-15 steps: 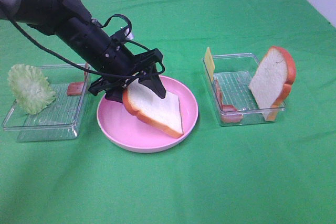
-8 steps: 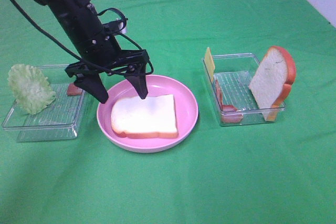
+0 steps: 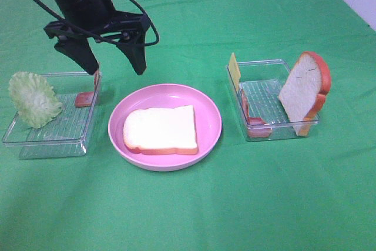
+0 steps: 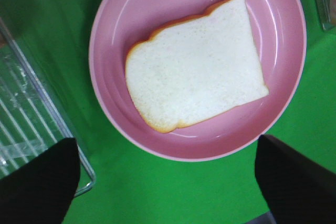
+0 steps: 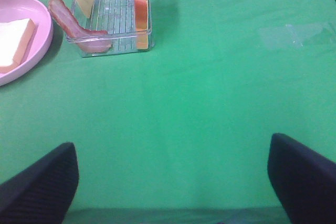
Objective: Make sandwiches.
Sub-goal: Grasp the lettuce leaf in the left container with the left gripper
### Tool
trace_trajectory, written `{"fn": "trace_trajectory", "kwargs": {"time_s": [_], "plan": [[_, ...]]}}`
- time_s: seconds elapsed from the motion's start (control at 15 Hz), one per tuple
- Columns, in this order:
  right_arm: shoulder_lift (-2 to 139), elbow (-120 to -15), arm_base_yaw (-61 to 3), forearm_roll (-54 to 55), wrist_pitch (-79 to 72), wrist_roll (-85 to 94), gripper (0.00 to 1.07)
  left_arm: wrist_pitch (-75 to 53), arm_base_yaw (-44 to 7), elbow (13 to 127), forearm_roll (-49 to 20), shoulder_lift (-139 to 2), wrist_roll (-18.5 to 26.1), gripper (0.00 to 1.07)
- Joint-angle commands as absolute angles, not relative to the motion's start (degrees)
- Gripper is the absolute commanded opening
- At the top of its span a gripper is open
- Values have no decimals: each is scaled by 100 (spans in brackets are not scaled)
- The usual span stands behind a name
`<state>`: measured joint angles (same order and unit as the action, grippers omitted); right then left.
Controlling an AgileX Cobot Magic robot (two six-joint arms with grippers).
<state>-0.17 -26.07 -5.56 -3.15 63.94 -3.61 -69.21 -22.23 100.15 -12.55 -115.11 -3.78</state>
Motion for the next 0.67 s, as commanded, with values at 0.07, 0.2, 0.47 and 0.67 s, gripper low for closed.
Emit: {"fn": "trace_trajectory", "kwargs": {"time_s": [0.07, 0.2, 0.47, 0.67], "plan": [[-166, -2601, -556, -327, 6320, -275, 93, -7575, -2235, 9706, -493, -10898, -613, 85], [-166, -2601, -556, -327, 6320, -275, 93, -7569, -2149, 9517, 0, -10560, -676, 85], [-166, -2601, -556, -327, 6320, -275, 93, -7563, -1243, 9477, 0, -10382, -487, 85], [-166, -2601, -556, -327, 6320, -275, 93, -7563, -413, 9477, 74, -10617, -218, 85]]}}
